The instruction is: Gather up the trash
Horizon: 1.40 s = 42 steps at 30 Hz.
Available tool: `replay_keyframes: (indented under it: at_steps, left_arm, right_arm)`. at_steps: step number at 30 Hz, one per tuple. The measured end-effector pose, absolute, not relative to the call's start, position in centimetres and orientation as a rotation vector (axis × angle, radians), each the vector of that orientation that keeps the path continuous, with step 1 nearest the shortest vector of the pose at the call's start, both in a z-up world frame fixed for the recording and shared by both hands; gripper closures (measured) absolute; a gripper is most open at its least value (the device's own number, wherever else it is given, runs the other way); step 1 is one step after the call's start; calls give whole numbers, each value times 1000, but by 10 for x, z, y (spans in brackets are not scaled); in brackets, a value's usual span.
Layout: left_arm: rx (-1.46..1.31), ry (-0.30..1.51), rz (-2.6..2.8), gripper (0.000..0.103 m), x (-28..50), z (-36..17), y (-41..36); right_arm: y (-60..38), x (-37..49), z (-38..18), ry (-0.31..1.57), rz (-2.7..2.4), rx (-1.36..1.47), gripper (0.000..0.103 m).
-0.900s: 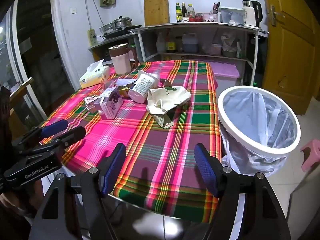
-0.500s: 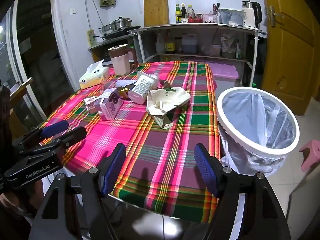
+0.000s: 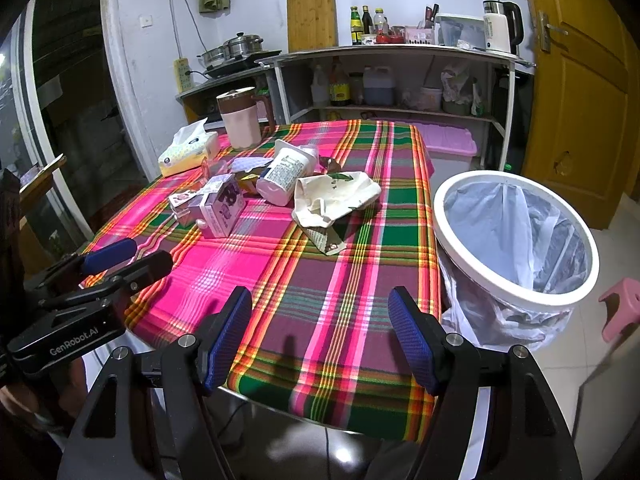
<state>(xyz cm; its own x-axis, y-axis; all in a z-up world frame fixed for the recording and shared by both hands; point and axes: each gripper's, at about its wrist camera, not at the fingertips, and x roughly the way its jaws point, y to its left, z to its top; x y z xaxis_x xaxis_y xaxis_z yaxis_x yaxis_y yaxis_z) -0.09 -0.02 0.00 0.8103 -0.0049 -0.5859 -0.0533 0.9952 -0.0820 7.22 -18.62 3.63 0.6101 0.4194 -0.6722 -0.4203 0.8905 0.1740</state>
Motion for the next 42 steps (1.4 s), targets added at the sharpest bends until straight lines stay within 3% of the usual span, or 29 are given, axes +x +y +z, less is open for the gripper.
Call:
replay_keyframes:
  at_steps: [42]
  left_arm:
    - [-97,629,25,38,1,-1,-10]
  right_arm:
    - [-185,73,33,780,487,-5,32]
